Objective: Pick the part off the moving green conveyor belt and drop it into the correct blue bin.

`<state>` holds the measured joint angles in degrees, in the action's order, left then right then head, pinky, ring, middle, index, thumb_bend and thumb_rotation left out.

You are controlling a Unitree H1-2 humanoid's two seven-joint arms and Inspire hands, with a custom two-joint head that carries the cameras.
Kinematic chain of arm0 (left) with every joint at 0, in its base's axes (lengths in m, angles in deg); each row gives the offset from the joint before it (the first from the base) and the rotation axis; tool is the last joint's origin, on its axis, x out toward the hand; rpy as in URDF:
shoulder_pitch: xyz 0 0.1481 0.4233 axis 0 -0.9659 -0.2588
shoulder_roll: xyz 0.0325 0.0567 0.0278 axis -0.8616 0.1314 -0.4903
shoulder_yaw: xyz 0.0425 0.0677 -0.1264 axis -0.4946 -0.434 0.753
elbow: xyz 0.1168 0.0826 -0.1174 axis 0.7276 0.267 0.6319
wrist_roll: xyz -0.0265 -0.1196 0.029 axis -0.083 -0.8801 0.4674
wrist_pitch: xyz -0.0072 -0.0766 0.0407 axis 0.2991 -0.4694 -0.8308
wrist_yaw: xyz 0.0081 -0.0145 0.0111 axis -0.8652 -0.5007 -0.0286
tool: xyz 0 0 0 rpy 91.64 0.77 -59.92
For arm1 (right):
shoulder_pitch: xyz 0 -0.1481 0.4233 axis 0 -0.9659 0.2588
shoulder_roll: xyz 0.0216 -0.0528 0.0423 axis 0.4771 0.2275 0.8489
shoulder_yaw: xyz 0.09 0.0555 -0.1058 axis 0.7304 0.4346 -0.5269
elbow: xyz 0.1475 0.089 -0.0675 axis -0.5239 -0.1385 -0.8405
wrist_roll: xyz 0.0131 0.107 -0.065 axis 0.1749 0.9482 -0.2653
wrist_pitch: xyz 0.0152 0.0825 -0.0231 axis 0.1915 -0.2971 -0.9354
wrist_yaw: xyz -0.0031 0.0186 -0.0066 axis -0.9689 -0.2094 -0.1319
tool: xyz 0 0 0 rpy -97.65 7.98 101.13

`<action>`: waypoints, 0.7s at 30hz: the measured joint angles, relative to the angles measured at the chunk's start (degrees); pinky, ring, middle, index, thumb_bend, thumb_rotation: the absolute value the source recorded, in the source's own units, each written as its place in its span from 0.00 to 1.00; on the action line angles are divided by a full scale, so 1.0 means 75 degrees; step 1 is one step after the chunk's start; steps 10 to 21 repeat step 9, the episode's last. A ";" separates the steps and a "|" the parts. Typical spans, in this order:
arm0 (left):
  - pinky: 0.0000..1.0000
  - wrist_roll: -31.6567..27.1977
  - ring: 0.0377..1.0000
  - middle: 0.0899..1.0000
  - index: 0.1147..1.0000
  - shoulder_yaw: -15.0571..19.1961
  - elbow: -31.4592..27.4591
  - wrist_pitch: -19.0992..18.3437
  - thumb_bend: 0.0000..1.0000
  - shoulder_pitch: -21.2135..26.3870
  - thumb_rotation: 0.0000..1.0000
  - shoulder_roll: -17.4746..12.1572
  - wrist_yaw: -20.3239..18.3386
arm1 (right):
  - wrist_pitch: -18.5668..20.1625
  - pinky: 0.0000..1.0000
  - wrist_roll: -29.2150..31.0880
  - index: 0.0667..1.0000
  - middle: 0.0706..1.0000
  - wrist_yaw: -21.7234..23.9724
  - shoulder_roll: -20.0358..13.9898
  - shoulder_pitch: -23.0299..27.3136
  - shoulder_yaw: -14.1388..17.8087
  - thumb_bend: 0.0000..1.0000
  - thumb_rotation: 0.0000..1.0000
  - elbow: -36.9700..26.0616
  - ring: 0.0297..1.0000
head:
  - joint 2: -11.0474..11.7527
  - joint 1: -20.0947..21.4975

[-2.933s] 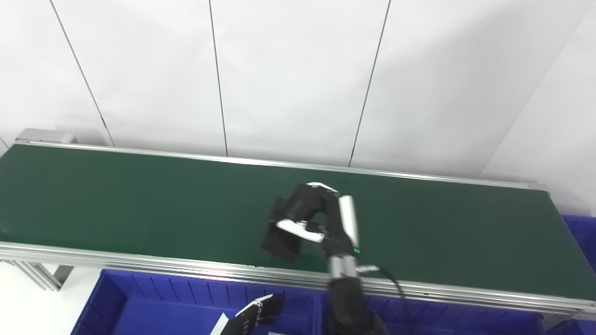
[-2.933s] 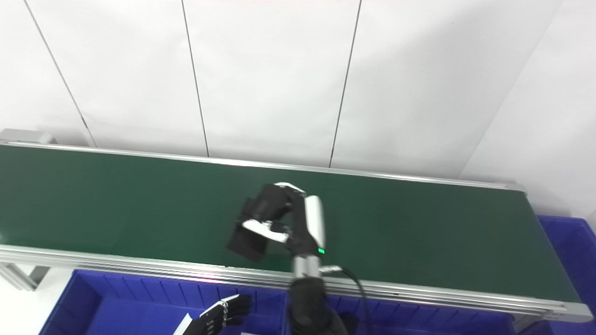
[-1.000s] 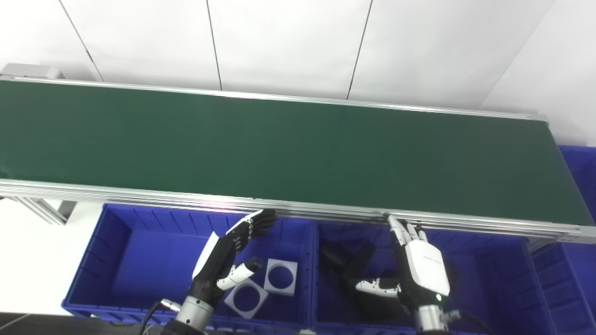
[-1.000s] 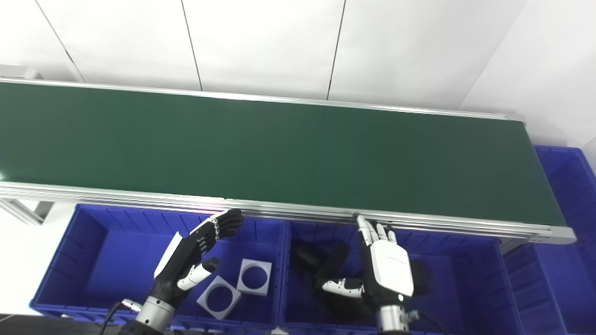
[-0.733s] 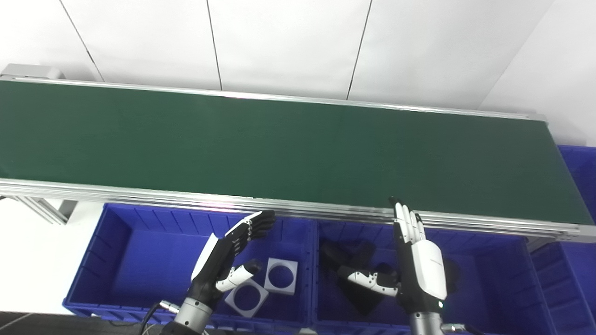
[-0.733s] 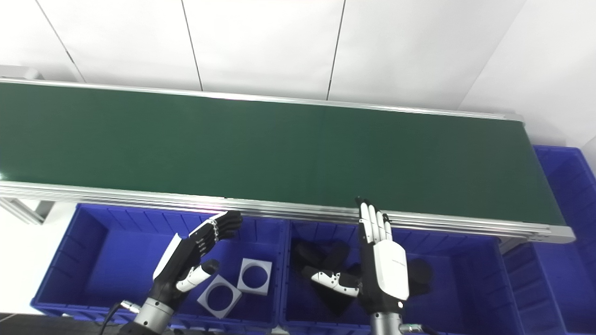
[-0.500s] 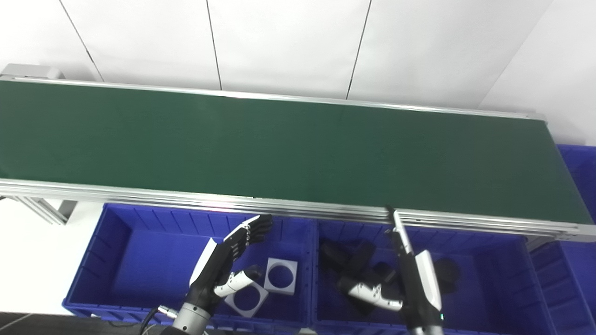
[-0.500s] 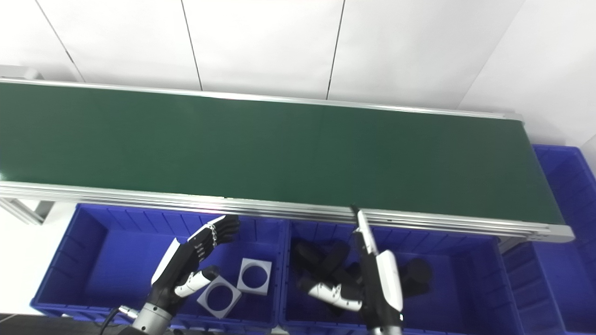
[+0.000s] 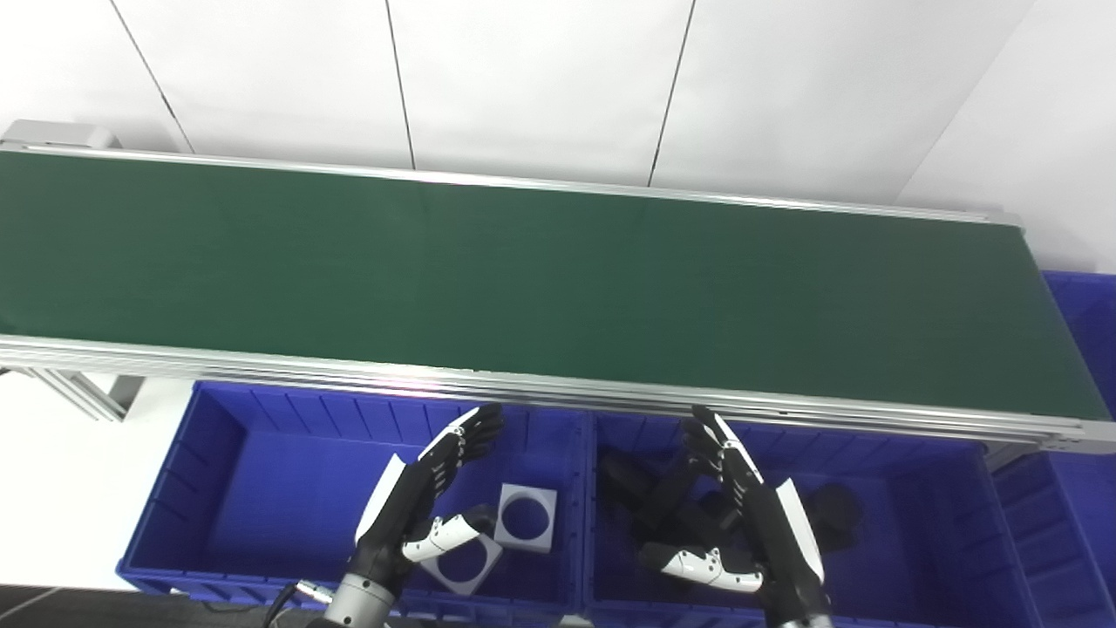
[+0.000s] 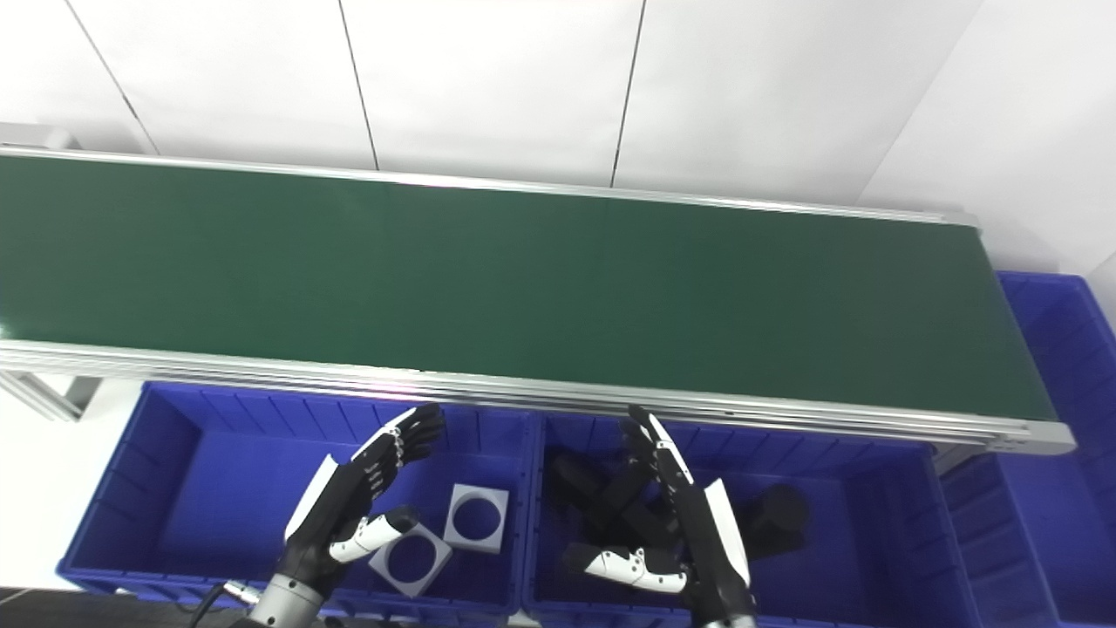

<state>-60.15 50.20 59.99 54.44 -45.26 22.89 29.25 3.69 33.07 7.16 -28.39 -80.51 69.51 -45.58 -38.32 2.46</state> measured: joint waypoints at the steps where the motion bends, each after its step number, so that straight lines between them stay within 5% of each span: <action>1: 0.86 0.0012 0.87 0.87 0.87 -0.0018 0.0017 0.0000 0.86 0.0004 0.70 -0.0001 0.0032 | 0.0000 0.84 -0.0003 0.94 0.88 0.0033 0.0017 0.0000 0.0025 0.97 0.38 0.0046 0.88 | 0.0000 0.0000; 21: 0.86 -0.0004 0.89 0.88 0.87 -0.0034 0.0083 0.0000 0.91 0.0006 0.65 -0.0001 0.0082 | -0.0029 0.86 -0.0016 0.97 0.91 0.0133 0.0175 0.0005 0.0178 0.94 0.40 0.0168 0.90 | 0.0059 -0.0047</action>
